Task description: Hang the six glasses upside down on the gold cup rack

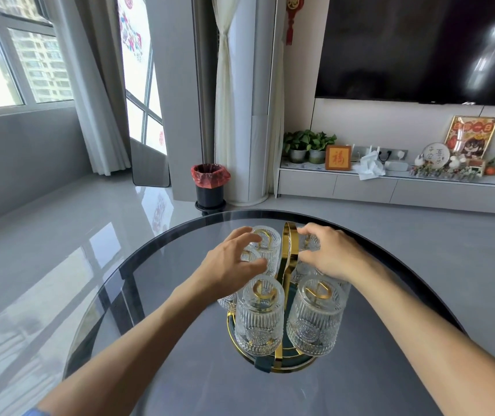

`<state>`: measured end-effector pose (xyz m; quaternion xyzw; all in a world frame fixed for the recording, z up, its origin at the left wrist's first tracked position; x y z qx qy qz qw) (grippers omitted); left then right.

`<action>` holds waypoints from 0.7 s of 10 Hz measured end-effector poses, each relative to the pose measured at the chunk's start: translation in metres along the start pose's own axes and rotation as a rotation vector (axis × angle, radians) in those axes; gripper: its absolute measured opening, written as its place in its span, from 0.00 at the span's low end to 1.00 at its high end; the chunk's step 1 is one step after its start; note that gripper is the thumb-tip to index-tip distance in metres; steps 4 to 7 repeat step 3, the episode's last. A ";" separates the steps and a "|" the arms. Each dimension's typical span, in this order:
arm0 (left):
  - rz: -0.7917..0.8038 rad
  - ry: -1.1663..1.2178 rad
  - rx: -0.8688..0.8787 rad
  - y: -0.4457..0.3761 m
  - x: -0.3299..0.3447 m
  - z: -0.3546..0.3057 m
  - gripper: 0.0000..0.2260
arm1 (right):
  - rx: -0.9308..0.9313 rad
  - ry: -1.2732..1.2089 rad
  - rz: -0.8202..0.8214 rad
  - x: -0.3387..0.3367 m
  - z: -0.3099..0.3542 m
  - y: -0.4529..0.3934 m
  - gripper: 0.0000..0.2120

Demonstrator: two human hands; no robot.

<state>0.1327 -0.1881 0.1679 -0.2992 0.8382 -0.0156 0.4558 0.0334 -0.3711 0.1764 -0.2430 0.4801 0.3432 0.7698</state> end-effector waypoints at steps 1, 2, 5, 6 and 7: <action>0.013 -0.002 -0.012 -0.001 -0.001 -0.001 0.24 | 0.001 -0.018 0.014 0.003 -0.001 0.005 0.25; 0.036 -0.013 0.003 -0.002 -0.001 -0.006 0.23 | 0.009 0.002 -0.031 0.000 0.000 0.009 0.25; -0.027 0.022 0.024 0.007 -0.012 -0.013 0.23 | 0.044 -0.112 -0.131 -0.009 -0.011 0.029 0.28; -0.027 0.022 0.024 0.007 -0.012 -0.013 0.23 | 0.044 -0.112 -0.131 -0.009 -0.011 0.029 0.28; -0.027 0.022 0.024 0.007 -0.012 -0.013 0.23 | 0.044 -0.112 -0.131 -0.009 -0.011 0.029 0.28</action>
Point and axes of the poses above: each hand's wrist, its own y-axis away from the middle knuckle, its own x-axis out of the palm, z = x × y, the point moved 7 cm from there along -y, towards the middle knuckle, and after that the axes turned 9 degrees about x, right-handed, at the moved point
